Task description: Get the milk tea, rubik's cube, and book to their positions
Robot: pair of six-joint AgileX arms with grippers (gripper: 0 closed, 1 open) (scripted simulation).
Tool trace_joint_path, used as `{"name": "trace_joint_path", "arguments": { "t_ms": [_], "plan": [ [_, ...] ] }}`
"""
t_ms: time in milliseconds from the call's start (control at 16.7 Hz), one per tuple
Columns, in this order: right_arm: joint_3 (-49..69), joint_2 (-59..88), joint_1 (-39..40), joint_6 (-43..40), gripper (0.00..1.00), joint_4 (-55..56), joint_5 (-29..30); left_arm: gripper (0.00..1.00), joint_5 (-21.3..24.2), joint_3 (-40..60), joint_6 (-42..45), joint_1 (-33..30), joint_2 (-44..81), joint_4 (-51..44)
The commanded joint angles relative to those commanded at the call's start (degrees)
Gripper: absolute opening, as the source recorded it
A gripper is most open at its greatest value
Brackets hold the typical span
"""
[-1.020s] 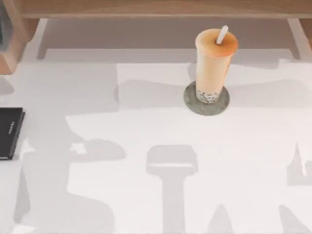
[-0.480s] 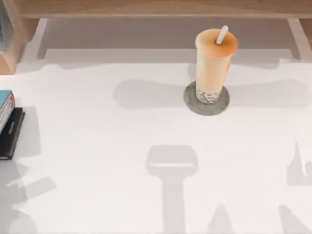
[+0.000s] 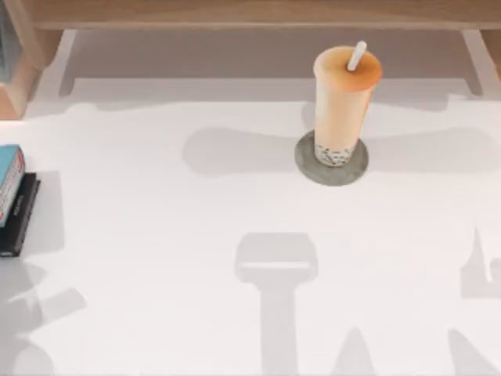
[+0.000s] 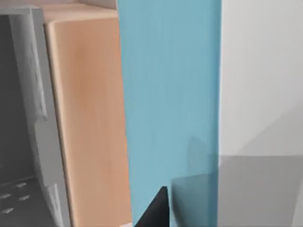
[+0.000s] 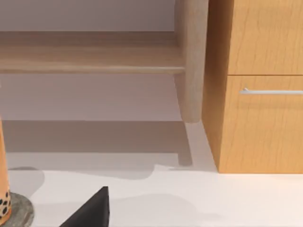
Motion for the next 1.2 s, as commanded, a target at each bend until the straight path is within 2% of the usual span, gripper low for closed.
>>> {"name": "trace_joint_path", "arguments": {
  "t_ms": [360,1140,1200],
  "plan": [
    [0.0,0.0,0.0,0.0,1.0,0.0,0.0,0.0,-0.36,0.09,-0.35,-0.27,1.45,0.53],
    [0.0,0.0,0.0,0.0,1.0,0.0,0.0,0.98,-0.36,0.09,-0.35,-0.27,1.45,0.53],
    [0.0,0.0,0.0,0.0,1.0,0.0,0.0,1.0,-0.36,0.09,-0.35,-0.27,1.45,0.53]
  ]
}}
